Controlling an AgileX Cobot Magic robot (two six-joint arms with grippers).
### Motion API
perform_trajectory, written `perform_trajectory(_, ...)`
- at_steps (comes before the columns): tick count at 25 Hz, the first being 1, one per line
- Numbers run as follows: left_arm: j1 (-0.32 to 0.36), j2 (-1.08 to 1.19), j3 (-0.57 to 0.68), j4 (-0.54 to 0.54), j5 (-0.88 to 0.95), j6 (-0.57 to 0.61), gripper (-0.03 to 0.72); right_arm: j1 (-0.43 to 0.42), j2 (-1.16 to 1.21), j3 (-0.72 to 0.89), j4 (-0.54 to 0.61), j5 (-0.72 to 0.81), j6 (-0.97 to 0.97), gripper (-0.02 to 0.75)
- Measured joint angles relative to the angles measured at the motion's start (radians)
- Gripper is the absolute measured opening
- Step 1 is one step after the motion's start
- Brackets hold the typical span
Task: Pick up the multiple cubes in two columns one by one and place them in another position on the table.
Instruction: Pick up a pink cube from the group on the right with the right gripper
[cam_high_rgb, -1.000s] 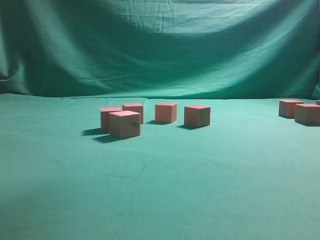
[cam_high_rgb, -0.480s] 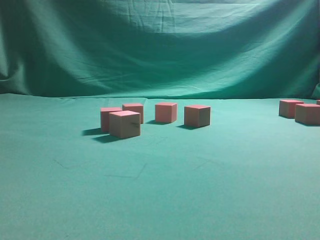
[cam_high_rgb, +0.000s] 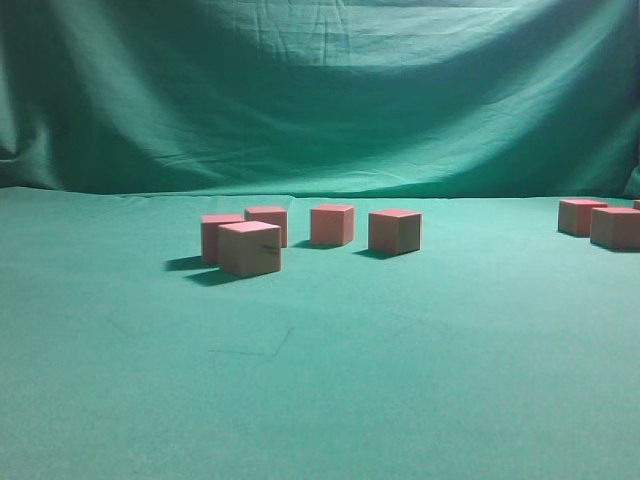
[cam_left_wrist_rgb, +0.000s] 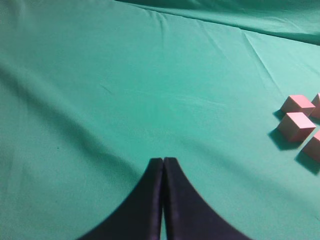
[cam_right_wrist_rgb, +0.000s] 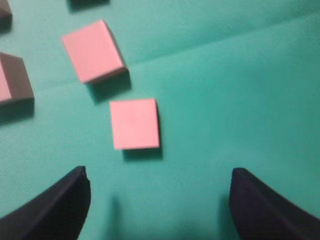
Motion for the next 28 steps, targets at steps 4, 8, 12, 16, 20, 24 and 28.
perform_trajectory(4, 0.000, 0.000, 0.000, 0.000, 0.000, 0.000, 0.000, 0.000, 0.063, 0.000, 0.021, -0.061, -0.046, 0.569)
perform_trajectory(8, 0.000, 0.000, 0.000, 0.000, 0.000, 0.000, 0.000, 0.000, 0.114, 0.000, 0.024, -0.124, -0.068, 0.569)
perform_trajectory(12, 0.000, 0.000, 0.000, 0.000, 0.000, 0.000, 0.000, 0.000, 0.142, 0.000, 0.023, -0.186, -0.082, 0.569)
perform_trajectory(16, 0.000, 0.000, 0.000, 0.000, 0.000, 0.000, 0.000, 0.000, 0.167, 0.000, 0.023, -0.217, -0.088, 0.447)
perform_trajectory(20, 0.000, 0.000, 0.000, 0.000, 0.000, 0.000, 0.000, 0.000, 0.188, 0.000, 0.025, -0.214, -0.105, 0.296)
perform_trajectory(24, 0.000, 0.000, 0.000, 0.000, 0.000, 0.000, 0.000, 0.000, 0.184, 0.000, 0.032, -0.193, -0.111, 0.271)
perform_trajectory(28, 0.000, 0.000, 0.000, 0.000, 0.000, 0.000, 0.000, 0.006, 0.134, -0.048, 0.084, -0.065, -0.141, 0.271)
